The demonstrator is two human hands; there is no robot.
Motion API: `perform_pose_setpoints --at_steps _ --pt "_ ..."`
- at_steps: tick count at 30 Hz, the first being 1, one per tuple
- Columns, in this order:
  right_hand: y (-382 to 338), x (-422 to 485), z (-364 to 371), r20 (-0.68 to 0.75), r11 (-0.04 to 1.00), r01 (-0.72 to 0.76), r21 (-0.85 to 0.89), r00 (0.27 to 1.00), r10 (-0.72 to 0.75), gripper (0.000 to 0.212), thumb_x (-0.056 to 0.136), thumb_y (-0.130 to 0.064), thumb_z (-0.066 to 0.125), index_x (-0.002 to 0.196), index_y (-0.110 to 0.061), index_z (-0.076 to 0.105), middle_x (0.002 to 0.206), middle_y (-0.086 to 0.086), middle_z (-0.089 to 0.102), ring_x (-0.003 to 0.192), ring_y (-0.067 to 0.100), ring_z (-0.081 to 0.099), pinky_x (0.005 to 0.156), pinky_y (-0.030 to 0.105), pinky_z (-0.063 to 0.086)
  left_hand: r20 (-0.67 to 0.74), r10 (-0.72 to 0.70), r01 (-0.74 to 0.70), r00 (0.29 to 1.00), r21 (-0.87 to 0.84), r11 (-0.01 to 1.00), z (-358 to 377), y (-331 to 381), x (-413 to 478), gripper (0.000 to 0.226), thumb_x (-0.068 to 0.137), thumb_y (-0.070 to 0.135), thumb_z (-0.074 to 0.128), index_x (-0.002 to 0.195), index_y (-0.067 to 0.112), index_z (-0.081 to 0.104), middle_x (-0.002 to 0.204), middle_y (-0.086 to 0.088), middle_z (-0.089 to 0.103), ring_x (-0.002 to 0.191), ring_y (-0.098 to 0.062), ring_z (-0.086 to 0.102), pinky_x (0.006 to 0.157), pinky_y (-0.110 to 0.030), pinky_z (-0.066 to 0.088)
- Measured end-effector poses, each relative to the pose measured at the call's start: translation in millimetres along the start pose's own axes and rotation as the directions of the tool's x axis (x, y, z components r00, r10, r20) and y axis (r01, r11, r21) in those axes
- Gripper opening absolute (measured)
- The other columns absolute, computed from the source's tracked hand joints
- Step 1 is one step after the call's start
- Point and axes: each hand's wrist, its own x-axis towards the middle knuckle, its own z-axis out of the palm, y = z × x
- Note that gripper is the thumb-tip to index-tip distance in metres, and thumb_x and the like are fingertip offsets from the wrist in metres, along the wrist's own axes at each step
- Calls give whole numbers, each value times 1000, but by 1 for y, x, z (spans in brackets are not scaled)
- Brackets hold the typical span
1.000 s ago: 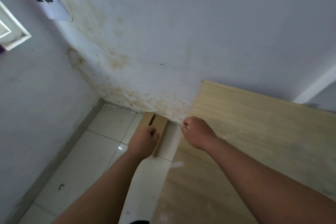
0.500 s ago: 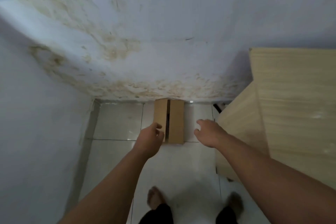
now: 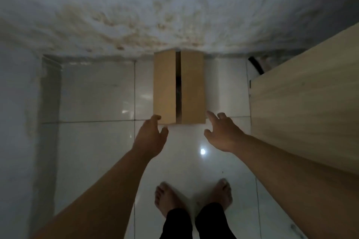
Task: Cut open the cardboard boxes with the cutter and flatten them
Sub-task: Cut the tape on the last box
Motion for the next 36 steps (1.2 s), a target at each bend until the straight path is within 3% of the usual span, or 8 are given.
perform_pose_setpoints --at_steps 5,9,14,18,20,24,30,36 --pt "34 97 72 22 999 -18 29 1000 18 92 91 -53 55 157 -40 -8 161 12 12 141 33 34 107 45 43 -71 -70 70 995 -9 998 66 -69 81 58 105 29 56 157 14 36 143 -25 49 130 -39 51 107 -43 41" --pt "50 152 107 -21 981 24 193 1000 -21 108 88 -54 65 156 -39 -17 159 7 19 139 29 38 102 28 36 -102 -93 80 990 -129 988 100 -94 136 77 98 47 63 158 12 31 146 -20 51 132 -37 53 108 -47 46" --pt "53 194 127 -221 822 111 558 975 19 92 91 -49 62 154 -53 -5 158 -2 29 142 19 37 103 24 27 -111 -146 93 983 -382 919 126 -111 171 92 89 43 78 159 20 22 152 -7 47 135 -28 50 109 -41 45" --pt "51 208 136 -296 762 158 628 954 46 93 93 -49 61 155 -46 -8 160 -6 26 143 9 31 108 22 24 -76 -182 113 980 -538 836 134 -123 179 89 82 46 83 153 22 35 140 1 56 125 -22 57 106 -39 49" --pt "44 209 137 -278 684 138 716 956 98 100 86 -47 70 158 -39 1 158 -10 32 139 6 37 114 24 28 -85 -188 104 979 -581 807 138 -121 174 85 83 43 84 151 23 38 137 2 58 122 -19 58 104 -37 49" --pt "39 189 138 -256 610 116 784 955 148 101 63 -58 75 151 -38 30 140 -11 54 122 7 57 109 35 46 -112 -211 86 971 -657 749 148 -115 141 74 85 36 83 146 22 44 135 2 61 120 -17 60 102 -33 49" --pt "27 99 124 -187 545 74 835 970 154 102 62 -59 78 150 -47 29 146 -12 49 126 10 56 107 41 48 -132 -250 110 959 -641 760 123 -102 55 68 82 44 84 138 29 49 128 5 63 115 -17 64 97 -38 55" --pt "-8 -10 60 -210 496 103 862 964 165 99 66 -58 78 149 -53 24 145 -16 49 126 10 55 106 43 48 -208 -174 8 962 -619 786 43 -47 -25 72 78 53 84 138 32 51 128 8 64 114 -11 64 92 -32 55"
